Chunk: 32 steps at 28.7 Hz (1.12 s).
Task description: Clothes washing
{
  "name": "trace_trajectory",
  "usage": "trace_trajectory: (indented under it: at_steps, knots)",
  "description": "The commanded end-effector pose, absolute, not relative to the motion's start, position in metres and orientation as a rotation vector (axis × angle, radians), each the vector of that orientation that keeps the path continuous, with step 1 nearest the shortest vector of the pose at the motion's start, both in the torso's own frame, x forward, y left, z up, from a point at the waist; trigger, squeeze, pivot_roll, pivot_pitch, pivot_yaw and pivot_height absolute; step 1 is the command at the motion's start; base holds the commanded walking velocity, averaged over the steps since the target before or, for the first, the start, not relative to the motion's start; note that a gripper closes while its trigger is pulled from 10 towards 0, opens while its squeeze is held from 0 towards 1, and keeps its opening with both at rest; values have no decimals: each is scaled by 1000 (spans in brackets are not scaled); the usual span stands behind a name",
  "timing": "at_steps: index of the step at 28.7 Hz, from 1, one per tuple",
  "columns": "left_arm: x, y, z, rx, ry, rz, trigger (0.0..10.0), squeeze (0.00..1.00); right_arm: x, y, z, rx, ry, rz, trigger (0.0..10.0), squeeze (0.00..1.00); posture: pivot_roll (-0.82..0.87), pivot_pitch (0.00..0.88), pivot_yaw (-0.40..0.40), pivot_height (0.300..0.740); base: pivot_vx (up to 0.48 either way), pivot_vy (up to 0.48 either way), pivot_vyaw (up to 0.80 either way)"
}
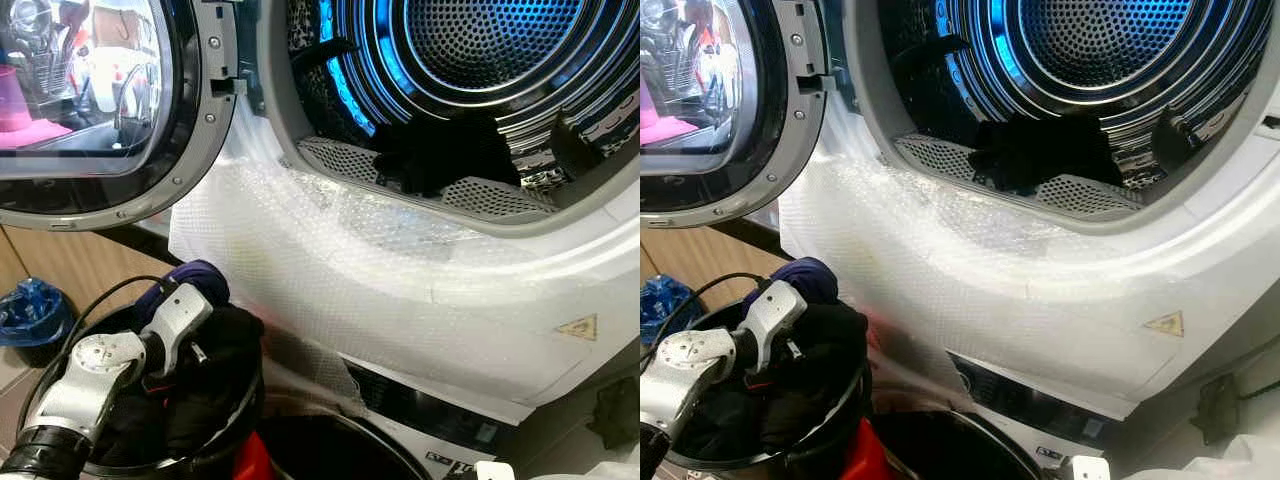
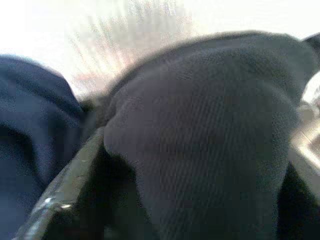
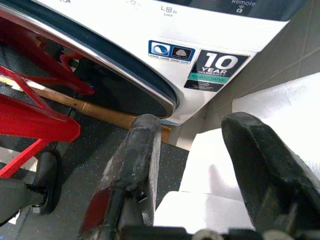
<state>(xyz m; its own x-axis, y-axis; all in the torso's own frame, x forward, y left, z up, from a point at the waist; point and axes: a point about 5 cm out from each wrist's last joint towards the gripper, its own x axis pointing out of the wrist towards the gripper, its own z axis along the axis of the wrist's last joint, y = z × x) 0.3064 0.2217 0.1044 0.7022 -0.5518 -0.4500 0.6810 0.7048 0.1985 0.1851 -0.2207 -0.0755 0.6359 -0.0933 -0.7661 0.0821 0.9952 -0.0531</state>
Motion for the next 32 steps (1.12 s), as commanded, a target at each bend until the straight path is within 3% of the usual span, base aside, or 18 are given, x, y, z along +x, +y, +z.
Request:
trace_trajectory:
  at_steps: [1,4,6,9,10,14,15,16,32]
  knots:
    - [302,224,96,378,436,-682,431,0,190,-221,-73,-4,850,-109,10000,0,288,0,-107,740,0,0,0]
    - [302,226,94,385,446,-666,745,0,191,-219,-73,-4,849,-103,10000,0,291,0,-107,740,0,0,0]
    - [301,227,93,392,456,-649,2431,0,192,-218,-72,-4,847,-99,10000,0,299,0,-108,740,0,0,0]
    - [301,229,95,403,456,-627,2314,0,192,-217,-72,-3,846,-97,10000,0,304,0,-109,740,0,0,0]
    - [302,230,96,425,453,-612,10000,0,192,-217,-72,-3,847,-96,10000,0,306,0,-109,740,0,0,0]
    - [302,231,96,426,454,-604,10000,0,192,-216,-72,-2,848,-94,10000,0,303,0,-106,740,0,0,0]
    - [303,232,96,425,456,-598,1176,0,192,-216,-72,-1,848,-93,10000,0,303,0,-107,740,0,0,0]
    - [303,232,96,424,457,-594,0,0,193,-216,-72,1,848,-93,10000,0,302,0,-105,740,0,0,0]
    - [297,230,89,361,485,-557,0,0,186,-210,-77,7,870,-71,10000,0,311,0,-91,740,0,0,0]
